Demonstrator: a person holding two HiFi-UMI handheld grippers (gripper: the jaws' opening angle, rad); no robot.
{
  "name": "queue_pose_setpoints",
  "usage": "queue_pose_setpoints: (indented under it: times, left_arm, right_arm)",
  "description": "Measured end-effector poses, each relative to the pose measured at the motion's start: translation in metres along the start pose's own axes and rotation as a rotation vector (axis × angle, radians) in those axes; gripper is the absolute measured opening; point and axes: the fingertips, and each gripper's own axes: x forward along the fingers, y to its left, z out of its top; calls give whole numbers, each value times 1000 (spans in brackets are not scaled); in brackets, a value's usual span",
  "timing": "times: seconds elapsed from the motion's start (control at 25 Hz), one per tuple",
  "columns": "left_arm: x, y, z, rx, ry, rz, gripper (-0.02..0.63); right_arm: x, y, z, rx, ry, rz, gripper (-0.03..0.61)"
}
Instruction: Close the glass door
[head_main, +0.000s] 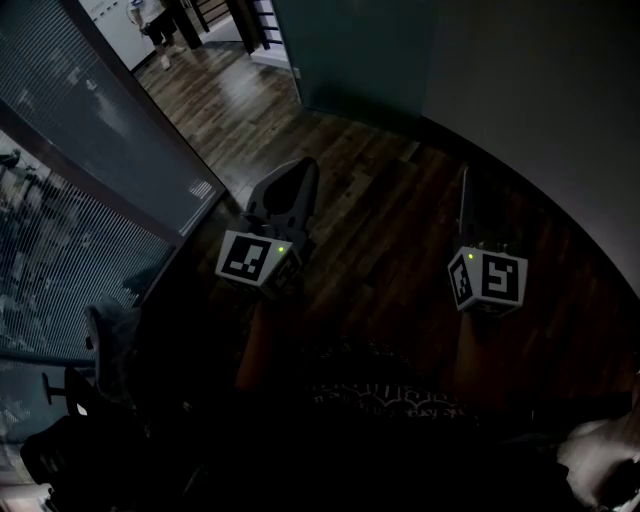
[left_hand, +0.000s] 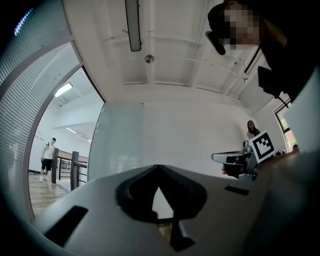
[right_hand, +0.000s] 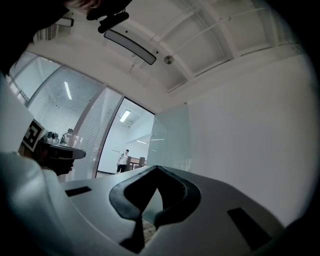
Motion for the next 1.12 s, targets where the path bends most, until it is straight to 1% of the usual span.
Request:
queue_pose_setpoints:
  times: [0.2,0.4,0.64,0.92,1.12]
  left_arm:
    - [5,-11,-3,12,7,13,3]
    - [18,-8,-7,14,14,23,3]
    - [45,4,-18,3,25,-3,3]
    - [112,42,-32,-12,0,-46,2]
    - [167,69,-34,5,-8,-95,2]
  right_arm:
    - [0,-16,-9,17,10,1,3]
    - [12,-24,-13,27,10,3,3]
    - [36,-33,-27,30,24,-8,3]
    - [95,-46,-39,-3,30,-20,3]
    - [145,-63,-38,-19,16,-35,3]
